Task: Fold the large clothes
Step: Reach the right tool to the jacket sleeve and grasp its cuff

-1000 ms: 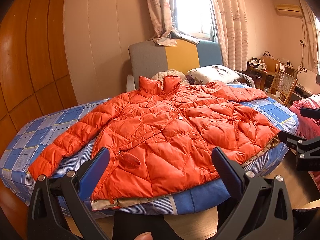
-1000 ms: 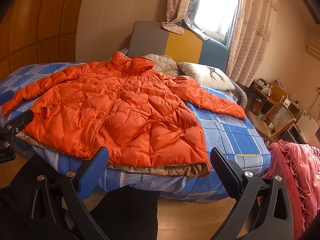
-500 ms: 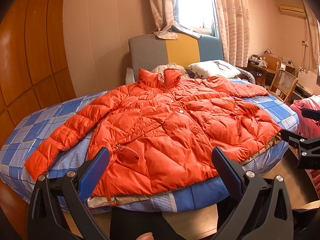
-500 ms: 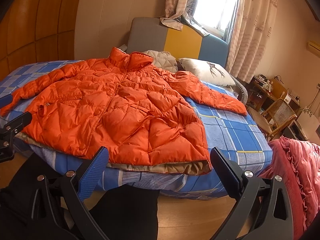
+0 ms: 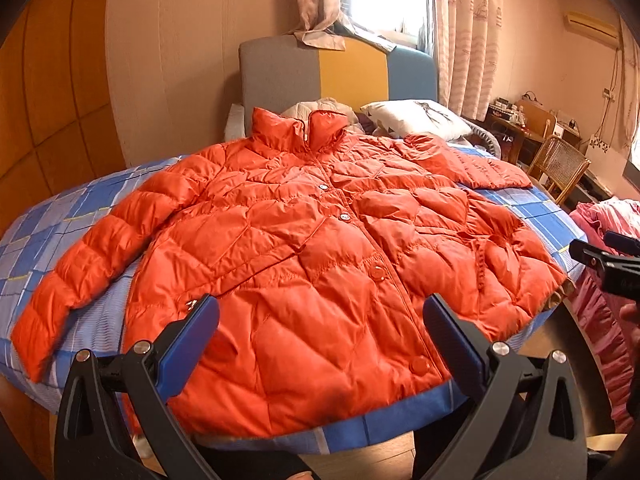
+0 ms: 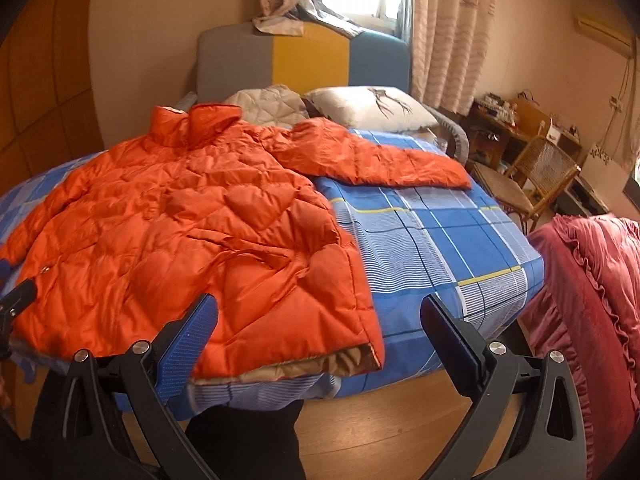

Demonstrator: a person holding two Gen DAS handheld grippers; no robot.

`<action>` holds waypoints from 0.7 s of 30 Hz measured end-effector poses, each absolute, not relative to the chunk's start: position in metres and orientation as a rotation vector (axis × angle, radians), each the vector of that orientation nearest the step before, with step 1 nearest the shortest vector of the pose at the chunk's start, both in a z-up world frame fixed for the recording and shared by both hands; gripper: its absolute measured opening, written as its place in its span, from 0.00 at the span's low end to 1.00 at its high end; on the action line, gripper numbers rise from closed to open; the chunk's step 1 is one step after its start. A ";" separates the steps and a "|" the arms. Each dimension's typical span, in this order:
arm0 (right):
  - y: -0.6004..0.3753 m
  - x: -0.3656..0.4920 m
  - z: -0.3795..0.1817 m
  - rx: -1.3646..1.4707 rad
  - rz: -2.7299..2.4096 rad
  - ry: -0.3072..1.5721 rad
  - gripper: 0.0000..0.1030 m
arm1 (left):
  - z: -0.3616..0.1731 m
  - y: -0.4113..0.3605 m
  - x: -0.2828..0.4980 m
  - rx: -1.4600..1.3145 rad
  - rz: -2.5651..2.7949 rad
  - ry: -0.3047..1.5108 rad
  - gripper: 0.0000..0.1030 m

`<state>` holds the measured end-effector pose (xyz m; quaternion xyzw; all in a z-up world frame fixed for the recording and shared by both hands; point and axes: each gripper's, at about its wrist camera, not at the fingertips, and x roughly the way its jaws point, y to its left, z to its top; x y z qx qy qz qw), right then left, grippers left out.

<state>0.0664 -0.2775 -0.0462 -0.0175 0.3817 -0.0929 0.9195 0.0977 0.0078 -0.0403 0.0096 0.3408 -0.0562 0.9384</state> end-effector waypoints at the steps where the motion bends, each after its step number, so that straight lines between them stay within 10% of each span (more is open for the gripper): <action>1: -0.281 0.073 -0.048 -0.037 -0.201 0.790 0.97 | -0.042 0.006 0.103 0.027 -0.102 0.703 0.98; 21: -0.423 0.238 -0.091 0.231 -0.431 0.902 0.89 | -0.071 0.012 0.206 -0.045 -0.074 0.840 0.98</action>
